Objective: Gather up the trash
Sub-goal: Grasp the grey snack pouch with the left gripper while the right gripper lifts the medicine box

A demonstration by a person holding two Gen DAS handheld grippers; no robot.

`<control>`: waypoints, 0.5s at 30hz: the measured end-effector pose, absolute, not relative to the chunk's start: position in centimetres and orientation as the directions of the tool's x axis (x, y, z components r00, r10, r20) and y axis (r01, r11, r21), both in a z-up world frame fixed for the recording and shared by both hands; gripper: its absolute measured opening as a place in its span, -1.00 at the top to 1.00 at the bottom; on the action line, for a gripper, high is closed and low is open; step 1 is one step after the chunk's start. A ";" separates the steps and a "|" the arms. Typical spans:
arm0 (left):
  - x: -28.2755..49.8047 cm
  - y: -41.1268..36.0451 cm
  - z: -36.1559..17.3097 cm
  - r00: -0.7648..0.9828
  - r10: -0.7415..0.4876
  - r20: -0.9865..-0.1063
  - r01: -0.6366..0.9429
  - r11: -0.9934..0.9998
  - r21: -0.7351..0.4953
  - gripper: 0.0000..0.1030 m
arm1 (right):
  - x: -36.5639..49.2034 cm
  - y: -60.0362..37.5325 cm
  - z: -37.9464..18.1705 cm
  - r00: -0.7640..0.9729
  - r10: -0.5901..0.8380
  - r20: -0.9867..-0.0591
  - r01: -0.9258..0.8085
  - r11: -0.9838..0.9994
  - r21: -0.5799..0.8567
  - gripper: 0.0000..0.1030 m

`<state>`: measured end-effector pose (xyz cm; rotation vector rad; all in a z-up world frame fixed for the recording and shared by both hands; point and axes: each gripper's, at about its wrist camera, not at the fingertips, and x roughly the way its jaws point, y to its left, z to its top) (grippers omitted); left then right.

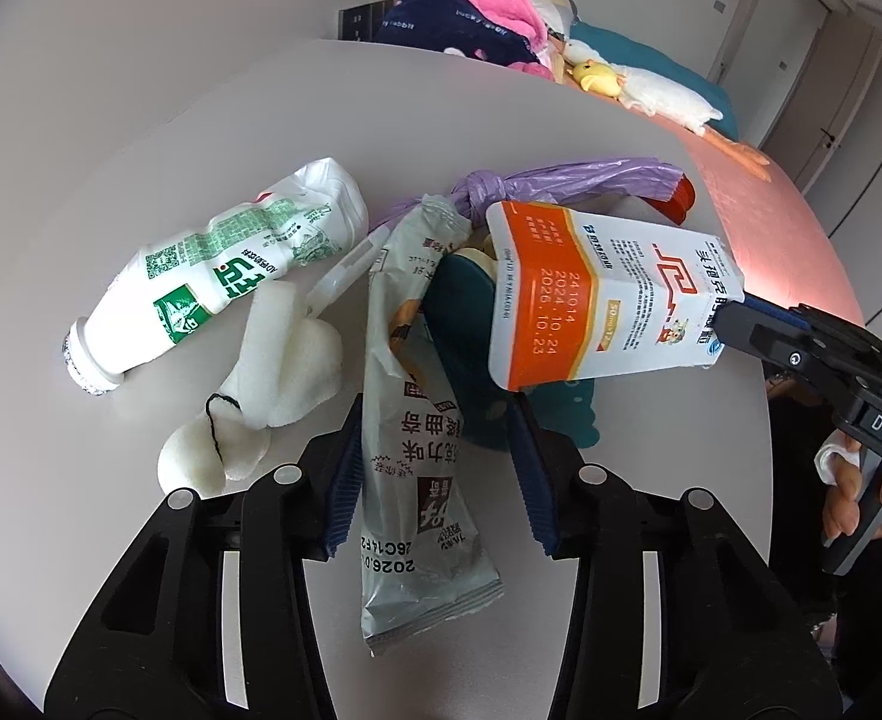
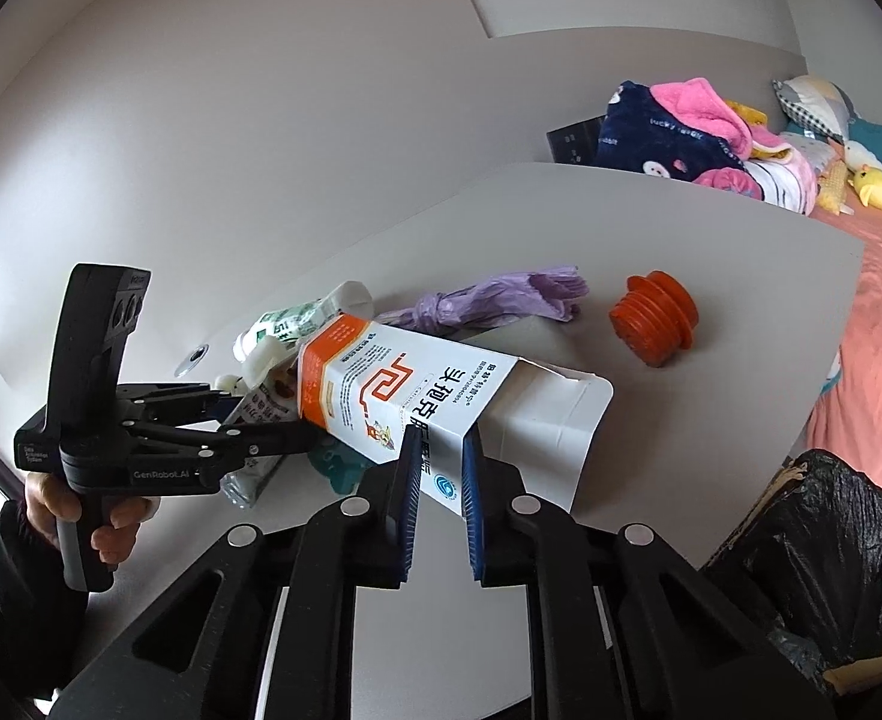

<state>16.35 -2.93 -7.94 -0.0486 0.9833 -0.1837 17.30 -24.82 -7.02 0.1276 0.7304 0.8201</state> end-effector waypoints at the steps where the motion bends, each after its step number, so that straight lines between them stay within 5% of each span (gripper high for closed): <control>1: 16.3 -2.9 -7.9 0.541 -0.174 -0.823 0.131 0.984 -0.122 0.25 | 17.1 -24.7 -7.0 0.460 0.705 -0.540 -0.623 0.689 0.370 0.77; 6: 16.2 -2.7 -7.8 0.548 -0.170 -0.819 0.120 0.985 -0.124 0.57 | 16.3 -24.2 -6.6 0.477 0.704 -0.526 -0.625 0.692 0.361 0.82; 15: 15.4 -2.8 -6.4 0.593 -0.136 -0.794 0.100 0.990 -0.095 0.68 | 14.4 -24.7 -5.3 0.516 0.693 -0.503 -0.608 0.710 0.355 0.89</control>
